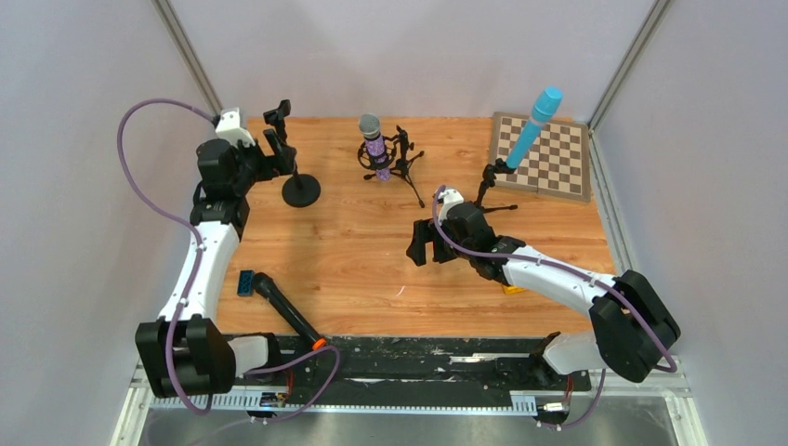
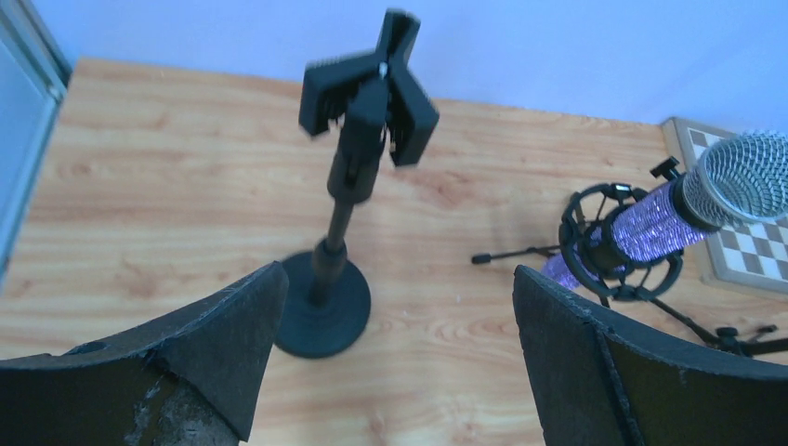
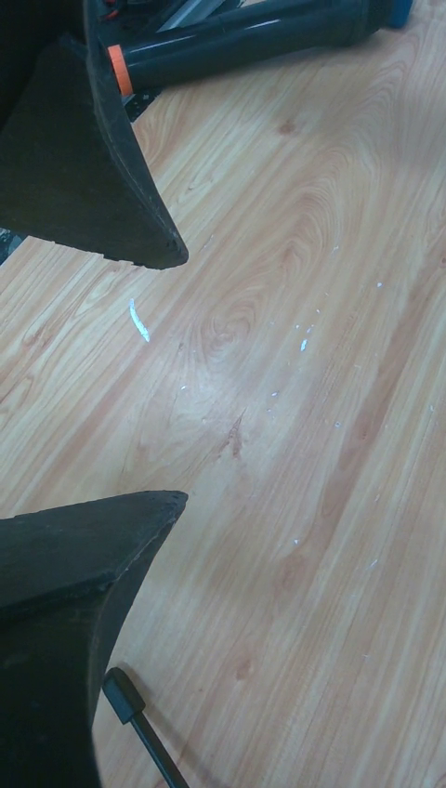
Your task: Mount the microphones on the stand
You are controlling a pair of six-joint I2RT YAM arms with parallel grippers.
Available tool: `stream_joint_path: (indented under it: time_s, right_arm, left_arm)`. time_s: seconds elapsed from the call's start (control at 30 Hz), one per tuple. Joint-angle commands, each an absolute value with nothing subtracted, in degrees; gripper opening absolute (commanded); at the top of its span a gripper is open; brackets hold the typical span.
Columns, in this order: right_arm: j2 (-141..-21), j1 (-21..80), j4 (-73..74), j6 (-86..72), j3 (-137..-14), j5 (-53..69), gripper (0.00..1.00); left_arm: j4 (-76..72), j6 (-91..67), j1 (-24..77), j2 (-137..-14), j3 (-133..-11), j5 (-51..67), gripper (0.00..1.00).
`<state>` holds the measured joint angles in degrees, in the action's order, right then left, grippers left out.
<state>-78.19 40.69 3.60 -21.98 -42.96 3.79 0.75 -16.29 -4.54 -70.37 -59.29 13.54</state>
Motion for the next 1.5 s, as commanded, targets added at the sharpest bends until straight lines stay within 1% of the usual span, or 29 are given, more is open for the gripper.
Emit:
stream_joint_path:
  time_s: [0.0, 0.23, 0.37, 0.57, 0.63, 0.67, 0.7, 0.73, 0.77, 0.83, 0.93, 1.03, 1.17, 1.23, 1.47]
  right_arm:
    - [-76.73, 40.67, 0.53, -22.96, -42.97, 5.11, 0.88]
    - [-77.18, 40.66, 0.53, -23.03, -42.98, 5.72, 0.87]
    - [-77.51, 40.70, 0.53, -23.04, -42.98, 5.74, 0.87]
    - [-78.86, 40.74, 0.53, -22.81, -43.45, 6.04, 0.87]
    - [-79.30, 40.72, 0.58, -22.76, -43.73, 6.21, 0.87]
    - [-79.43, 40.65, 0.54, -22.69, -43.84, 6.29, 0.87]
    - [-79.57, 40.70, 0.53, -22.63, -43.92, 6.32, 0.88]
    - [-79.65, 40.69, 0.54, -22.59, -43.98, 6.35, 0.88]
    - [-79.68, 40.69, 0.53, -22.56, -44.07, 6.40, 0.88]
    - [-79.72, 40.70, 0.54, -22.35, -44.12, 6.32, 0.87]
    - [-79.69, 40.69, 0.52, -22.42, -44.12, 6.19, 0.87]
    - [-79.47, 40.72, 0.54, -22.55, -44.05, 6.38, 0.87]
    - [-78.55, 40.69, 0.53, -22.59, -43.71, 6.08, 0.88]
    - [-78.14, 40.69, 0.58, -22.59, -43.61, 5.74, 0.88]
    - [-74.69, 40.65, 0.53, -22.58, -42.89, 4.76, 0.89]
  left_arm:
    - [-4.11, -9.38, -4.84, -75.32, -65.45, 15.09, 0.99]
    - [-2.14, -5.48, -4.49, -83.95, -74.50, 14.41, 0.93]
    - [-3.23, -3.05, -3.96, -87.54, -76.50, 14.77, 0.91]
    - [-5.76, -0.24, -2.99, -90.14, -76.80, 15.89, 0.80]
    - [-6.32, -0.14, -2.90, -90.18, -76.43, 16.63, 0.74]
    - [-6.68, -0.11, -2.72, -90.09, -76.23, 16.75, 0.70]
    - [-7.58, -0.09, -2.72, -89.89, -75.61, 16.76, 0.69]
    - [-8.05, -0.05, -2.59, -89.73, -74.85, 16.77, 0.64]
    - [-8.87, -0.08, -2.53, -89.40, -74.51, 16.72, 0.57]
    - [-9.54, 0.57, -2.47, -89.06, -73.83, 16.72, 0.52]
    - [-10.07, 1.19, -2.39, -88.57, -72.97, 16.88, 0.50]
    - [-10.60, 1.38, -2.08, -87.60, -72.29, 17.36, 0.41]
    - [-10.17, 0.58, -1.43, -85.69, -71.50, 17.41, 0.36]
    - [-9.68, 0.49, -0.65, -84.13, -70.77, 16.77, 0.36]
    - [-11.60, -0.30, 2.53, -72.39, -61.66, 14.89, 0.33]
